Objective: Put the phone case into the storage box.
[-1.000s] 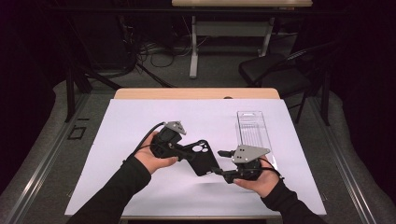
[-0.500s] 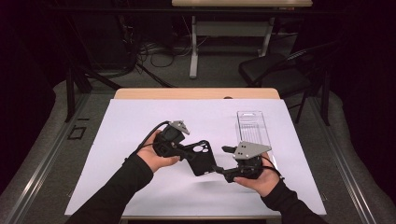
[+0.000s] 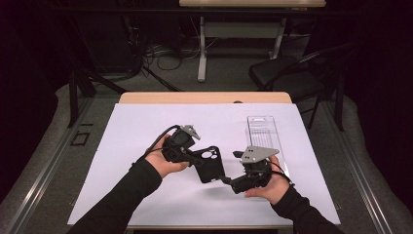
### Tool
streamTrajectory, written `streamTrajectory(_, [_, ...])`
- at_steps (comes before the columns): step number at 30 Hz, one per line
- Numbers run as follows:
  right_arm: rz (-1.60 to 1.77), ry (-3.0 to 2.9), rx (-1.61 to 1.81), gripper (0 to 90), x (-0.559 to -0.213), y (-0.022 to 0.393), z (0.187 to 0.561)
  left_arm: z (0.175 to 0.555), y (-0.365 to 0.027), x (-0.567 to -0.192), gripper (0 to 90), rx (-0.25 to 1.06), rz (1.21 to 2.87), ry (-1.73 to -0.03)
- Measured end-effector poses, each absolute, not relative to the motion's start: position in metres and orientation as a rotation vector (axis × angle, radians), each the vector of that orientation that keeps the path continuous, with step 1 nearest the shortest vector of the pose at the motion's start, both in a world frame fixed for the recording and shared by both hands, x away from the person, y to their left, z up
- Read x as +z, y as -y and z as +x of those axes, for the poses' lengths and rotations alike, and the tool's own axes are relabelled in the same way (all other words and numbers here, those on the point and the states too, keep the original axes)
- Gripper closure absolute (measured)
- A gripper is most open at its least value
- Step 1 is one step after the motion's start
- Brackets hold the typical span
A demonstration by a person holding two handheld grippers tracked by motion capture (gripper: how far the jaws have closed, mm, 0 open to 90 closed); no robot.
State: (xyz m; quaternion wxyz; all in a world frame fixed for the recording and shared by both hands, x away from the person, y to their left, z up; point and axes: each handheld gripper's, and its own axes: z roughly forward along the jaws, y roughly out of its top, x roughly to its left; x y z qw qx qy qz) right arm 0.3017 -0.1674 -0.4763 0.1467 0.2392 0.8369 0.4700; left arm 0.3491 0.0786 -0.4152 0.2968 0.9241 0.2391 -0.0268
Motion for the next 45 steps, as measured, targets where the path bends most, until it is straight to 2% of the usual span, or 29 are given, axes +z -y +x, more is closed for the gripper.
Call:
streamTrajectory(9, [0.685,-2.419,1.377,7.6,-0.47,0.164,0.304,0.35,-0.078,-0.413,81.4,-0.059,2.476,-0.635])
streamTrajectory(14, [0.691,-2.404,1.398,14.4,-0.464,0.164,0.307,0.352,-0.077,-0.412,81.4,-0.056,2.485,-0.635])
streamTrajectory(22, [0.661,-2.43,1.328,15.6,-0.449,0.157,0.308,0.352,-0.075,-0.412,81.4,-0.061,2.501,-0.631])
streamTrajectory(27, [0.633,-2.417,1.299,24.1,-0.442,0.152,0.31,0.353,-0.072,-0.412,81.4,-0.065,2.513,-0.636])
streamTrajectory(32, [0.624,-2.391,1.31,38.8,-0.434,0.15,0.309,0.353,-0.07,-0.411,81.4,-0.061,2.528,-0.636])
streamTrajectory(40, [0.633,-2.365,1.333,56.0,-0.43,0.151,0.31,0.355,-0.068,-0.412,81.4,-0.064,2.54,-0.642])
streamTrajectory(45, [0.665,-2.369,1.356,60.3,-0.429,0.152,0.311,0.355,-0.066,-0.412,81.4,-0.064,2.551,-0.635])
